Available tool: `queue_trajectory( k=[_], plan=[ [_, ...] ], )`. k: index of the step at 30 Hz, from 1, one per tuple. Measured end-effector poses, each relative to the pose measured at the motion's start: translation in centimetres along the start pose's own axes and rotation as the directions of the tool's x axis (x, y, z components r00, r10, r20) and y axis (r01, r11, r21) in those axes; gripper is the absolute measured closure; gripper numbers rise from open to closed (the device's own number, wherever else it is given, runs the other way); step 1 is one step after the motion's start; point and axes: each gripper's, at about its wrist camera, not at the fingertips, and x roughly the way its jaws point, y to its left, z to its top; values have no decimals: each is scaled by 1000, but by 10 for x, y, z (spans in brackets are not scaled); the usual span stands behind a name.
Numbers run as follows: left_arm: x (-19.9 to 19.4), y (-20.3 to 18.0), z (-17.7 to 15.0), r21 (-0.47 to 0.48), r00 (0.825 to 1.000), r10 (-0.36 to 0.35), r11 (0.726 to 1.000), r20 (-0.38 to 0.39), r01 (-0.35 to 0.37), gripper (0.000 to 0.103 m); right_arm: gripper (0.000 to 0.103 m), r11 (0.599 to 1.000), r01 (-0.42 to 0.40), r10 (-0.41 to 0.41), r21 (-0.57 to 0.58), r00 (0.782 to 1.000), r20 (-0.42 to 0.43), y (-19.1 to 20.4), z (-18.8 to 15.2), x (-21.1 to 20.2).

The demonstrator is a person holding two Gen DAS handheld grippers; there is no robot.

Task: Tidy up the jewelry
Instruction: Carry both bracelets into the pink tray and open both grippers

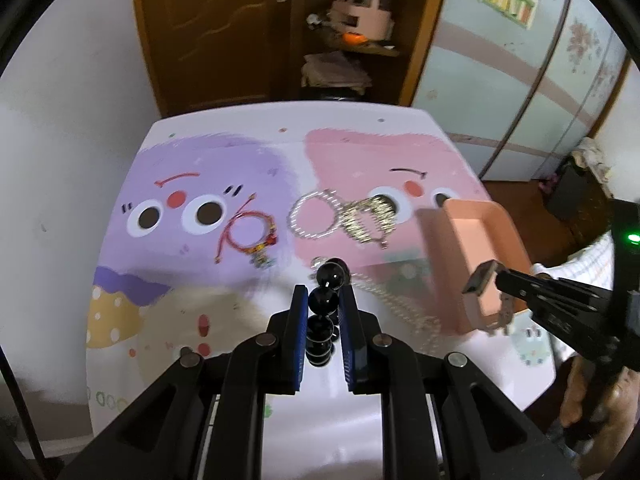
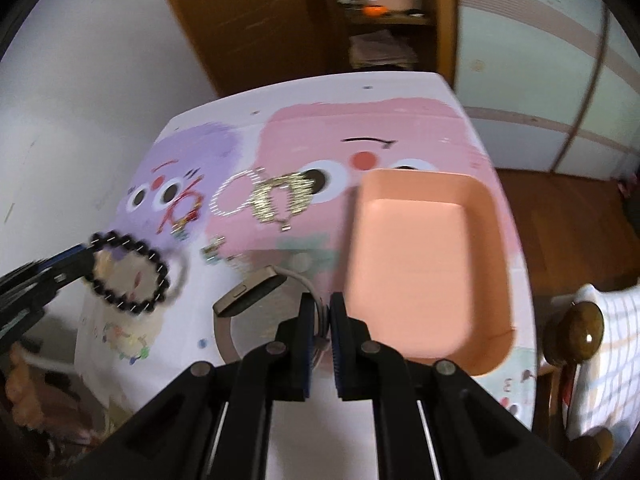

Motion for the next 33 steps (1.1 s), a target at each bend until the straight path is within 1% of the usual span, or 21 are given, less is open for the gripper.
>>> queue_trajectory(
  k=[6,10,16,20,24,28,31,33],
  plan=[
    [-9,-28,11,58,999,-43,997,22,42,90,96,992,56,-58,110,998,21,-42,3,-3],
    [-11,-50,19,100,996,-80,992,26,77,90,96,981,75,-80,178,996,25,-62,3,-1],
    [-6,-92,38,179,989,-142,975,32,134,90,96,964,96,-101,248,995,9,-82,-4,12],
    [5,-128,48,241,984,-179,956,26,167,90,96,959,98,-99,265,995,-8,-87,-8,20],
    [23,-159,57,280,977,-215,937,-10,209,90,96,954,103,-101,281,995,-22,-91,-14,27],
    [45,-185,61,312,970,-237,919,-47,239,90,95,946,94,-85,311,996,-40,-99,-18,34],
    [69,-201,62,320,963,-249,909,-101,268,90,95,946,87,-80,311,996,-34,-99,-20,35],
    [86,-207,62,319,960,-247,906,-129,276,90,94,947,88,-81,309,996,-33,-98,-20,35]
  ],
)
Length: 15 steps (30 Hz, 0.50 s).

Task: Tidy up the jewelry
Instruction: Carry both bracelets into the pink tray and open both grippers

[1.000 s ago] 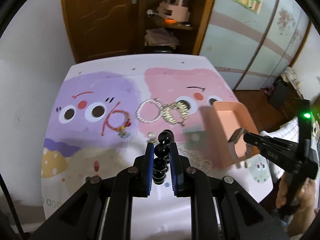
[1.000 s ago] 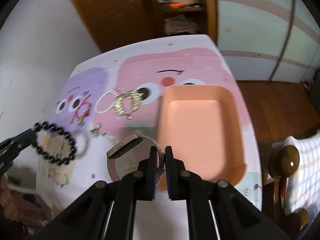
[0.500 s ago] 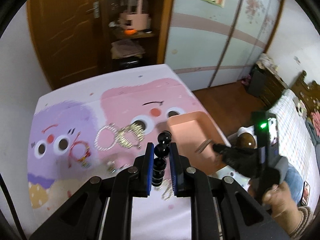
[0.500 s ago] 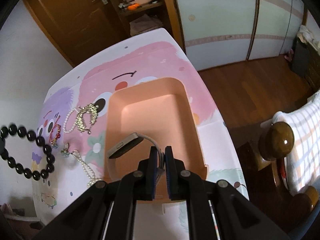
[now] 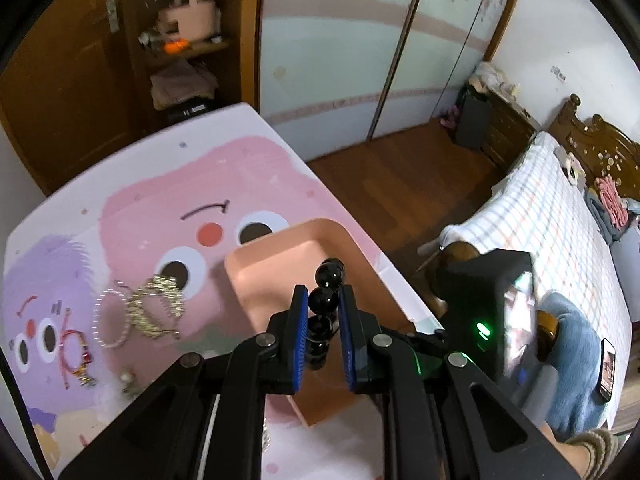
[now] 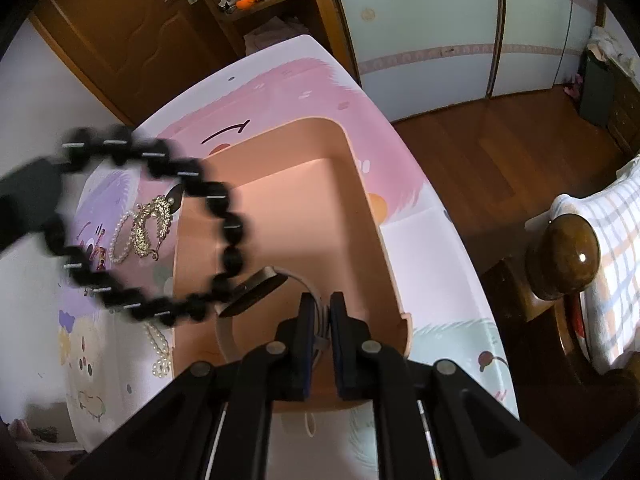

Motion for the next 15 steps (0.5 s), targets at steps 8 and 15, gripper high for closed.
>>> queue_trajectory(
  k=[8,15],
  plan=[
    [53,5,4,0,997,-7,1000,-73,7,90,90,999,-6,5,-35,1000,-5,5,-5,-3],
    [64,9,1,6,996,48,999,-75,-48,90,85,999,-22,22,-23,1000,-13,3,-4,-7]
  ],
)
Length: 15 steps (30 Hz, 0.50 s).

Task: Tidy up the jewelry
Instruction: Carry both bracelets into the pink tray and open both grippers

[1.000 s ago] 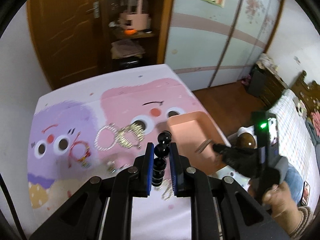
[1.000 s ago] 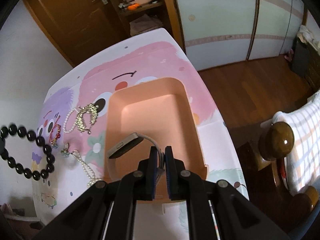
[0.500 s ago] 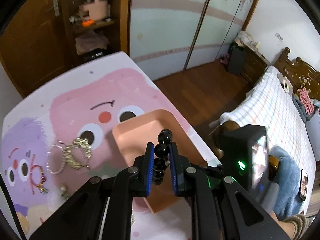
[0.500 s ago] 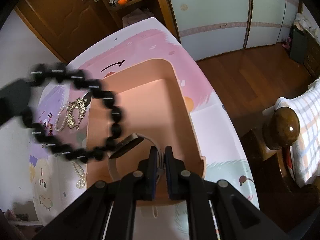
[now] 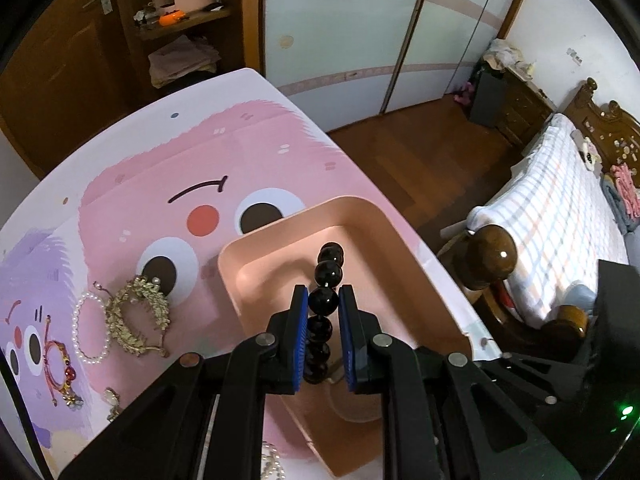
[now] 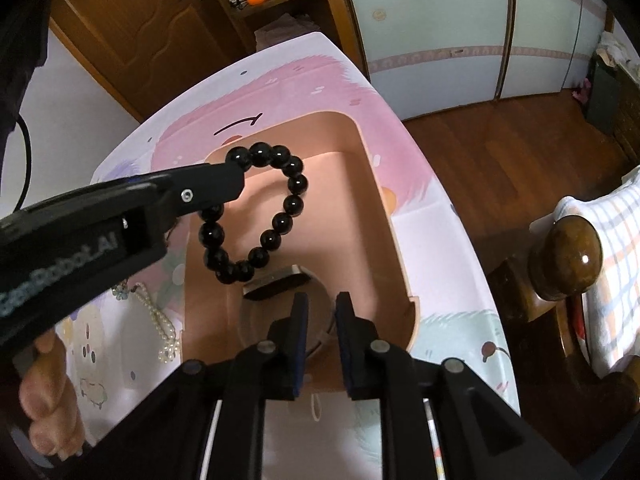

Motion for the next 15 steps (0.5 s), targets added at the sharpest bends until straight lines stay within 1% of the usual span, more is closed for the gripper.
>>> queue_trajectory(
  k=[1,3,4,5,6,10,13,14,15],
  plan=[
    [0,2,0,-2,1000,6,1000,3,-6,90,83,1000,1,-1,2,1000,1,0,0,-1],
    [0,9,1,-6,1000,17,1000,6,-17,89,67,1000,1,-1,9,1000,8,0,1,-3],
    [-1,12,1,-9,1000,23,1000,10,-23,88,65,1000,-12,12,9,1000,13,1,1,-4],
    [-1,14,1,-15,1000,27,1000,14,-27,82,61,1000,-21,21,9,1000,15,1,1,-4],
    [-2,18,1,-20,999,27,999,20,-27,79,60,1000,-24,24,11,1000,15,1,1,-5],
    [-5,24,2,-28,999,34,999,34,-33,78,60,1000,-21,20,15,1000,18,1,-1,-7],
    [-10,27,1,-38,998,35,999,45,-33,74,60,1000,-12,11,13,1000,23,2,-2,-9],
    [-12,28,0,-42,998,36,999,50,-34,70,60,1000,-8,8,12,1000,24,3,-2,-10],
    [-15,29,-1,-48,997,41,998,57,-39,63,60,1000,-6,5,9,1000,27,4,-3,-11]
  ],
)
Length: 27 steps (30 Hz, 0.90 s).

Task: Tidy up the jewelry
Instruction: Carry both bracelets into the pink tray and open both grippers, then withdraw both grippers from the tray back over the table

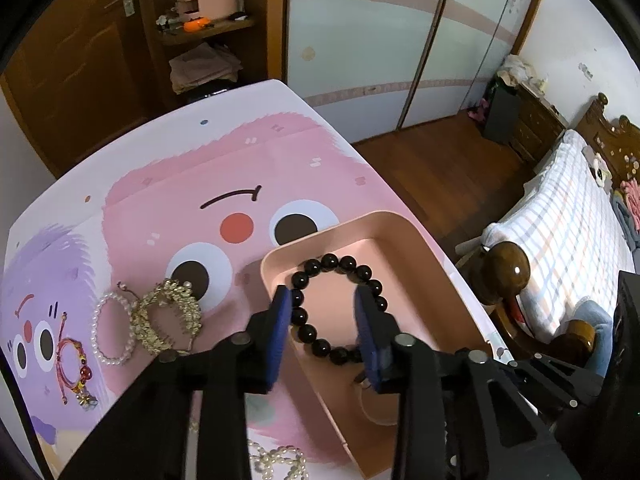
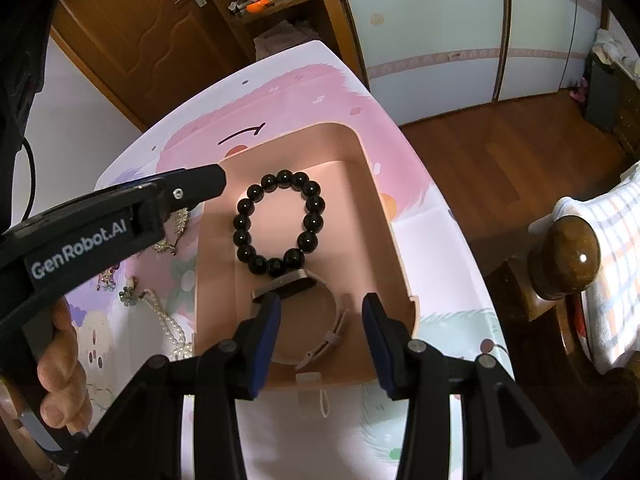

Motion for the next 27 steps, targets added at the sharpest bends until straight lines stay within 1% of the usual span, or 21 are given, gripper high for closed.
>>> queue_trajectory(
  k=[2,4,8,10,12,14,21,27],
  plan=[
    [-6,3,-2,-11,1000,8,1000,20,-8,54,60,1000,7,-7,-7,1000,4,3,1,1],
    [-13,7,-4,-20,999,13,1000,36,-12,52,60,1000,12,-12,-18,1000,5,6,1,0],
    [-23,14,-11,-39,999,24,999,41,-22,51,60,999,15,-15,-33,1000,6,13,2,-2],
    [-28,18,-16,-52,999,30,998,42,-28,49,60,999,19,-18,-41,1000,8,17,1,-3],
    [-33,22,-21,-65,998,42,997,47,-39,43,60,998,23,-22,-50,1000,10,22,0,-4],
    [-37,27,-27,-72,997,61,996,49,-58,40,60,998,25,-25,-58,1000,11,25,0,-6],
    [-51,40,-50,-95,994,108,990,37,-104,38,60,996,29,-28,-83,1000,7,35,-4,-9],
    [-69,49,-67,-109,987,142,985,69,-135,32,60,993,38,-36,-109,999,25,45,-8,-16]
  ],
)
